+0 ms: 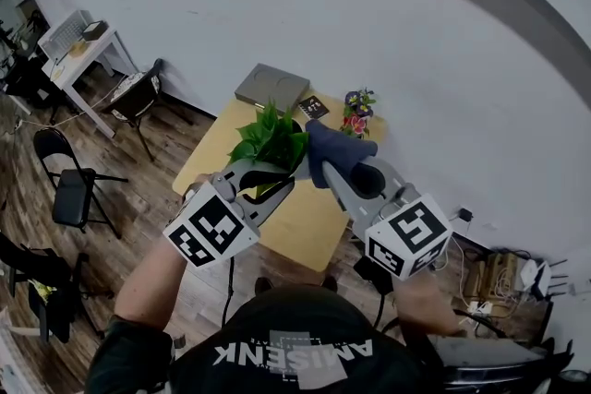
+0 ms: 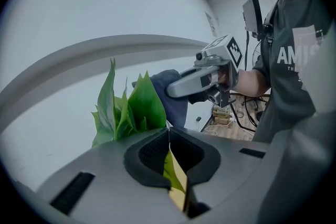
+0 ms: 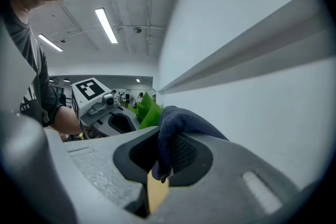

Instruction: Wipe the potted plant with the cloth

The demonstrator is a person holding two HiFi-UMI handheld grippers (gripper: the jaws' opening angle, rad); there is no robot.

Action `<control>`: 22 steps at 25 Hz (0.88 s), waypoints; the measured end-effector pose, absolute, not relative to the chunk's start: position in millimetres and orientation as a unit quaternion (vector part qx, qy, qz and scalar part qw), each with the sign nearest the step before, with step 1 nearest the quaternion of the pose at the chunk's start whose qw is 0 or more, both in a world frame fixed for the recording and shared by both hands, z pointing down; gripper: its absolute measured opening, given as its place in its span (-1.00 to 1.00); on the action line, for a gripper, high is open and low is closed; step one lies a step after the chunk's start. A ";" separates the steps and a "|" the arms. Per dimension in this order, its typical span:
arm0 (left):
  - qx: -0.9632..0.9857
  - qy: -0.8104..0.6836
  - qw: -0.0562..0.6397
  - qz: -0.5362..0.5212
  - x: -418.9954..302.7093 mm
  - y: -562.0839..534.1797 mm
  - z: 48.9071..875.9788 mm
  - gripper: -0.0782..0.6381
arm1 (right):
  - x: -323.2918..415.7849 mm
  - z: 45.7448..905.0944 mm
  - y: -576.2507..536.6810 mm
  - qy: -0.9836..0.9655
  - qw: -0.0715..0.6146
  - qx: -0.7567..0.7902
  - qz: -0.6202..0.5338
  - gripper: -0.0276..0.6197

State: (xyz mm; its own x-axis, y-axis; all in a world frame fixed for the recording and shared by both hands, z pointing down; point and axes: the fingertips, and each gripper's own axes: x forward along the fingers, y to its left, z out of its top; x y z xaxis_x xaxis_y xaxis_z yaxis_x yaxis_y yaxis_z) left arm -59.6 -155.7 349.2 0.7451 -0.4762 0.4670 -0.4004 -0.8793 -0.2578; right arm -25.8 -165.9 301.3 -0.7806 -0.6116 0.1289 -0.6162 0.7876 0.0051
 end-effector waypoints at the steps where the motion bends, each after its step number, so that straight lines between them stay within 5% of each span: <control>1: -0.932 0.235 0.070 -0.266 -58.9 -154.6 348.5 -0.76 | -31.2 299.5 -163.6 -0.945 0.063 0.320 0.016 -0.83; 22: -0.942 0.225 0.068 -0.238 -53.4 -146.5 337.3 -0.76 | -1.0 369.3 -179.6 -0.923 0.075 0.364 0.103 -0.83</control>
State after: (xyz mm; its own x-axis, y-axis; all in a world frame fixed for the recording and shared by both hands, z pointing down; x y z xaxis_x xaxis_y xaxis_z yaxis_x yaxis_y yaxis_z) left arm -53.4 -146.5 337.3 0.7846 -0.4574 0.4185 -0.3922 -0.8890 -0.2364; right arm -1.0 -179.6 369.3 -0.7244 -0.6558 0.2125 -0.6865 0.7144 -0.1357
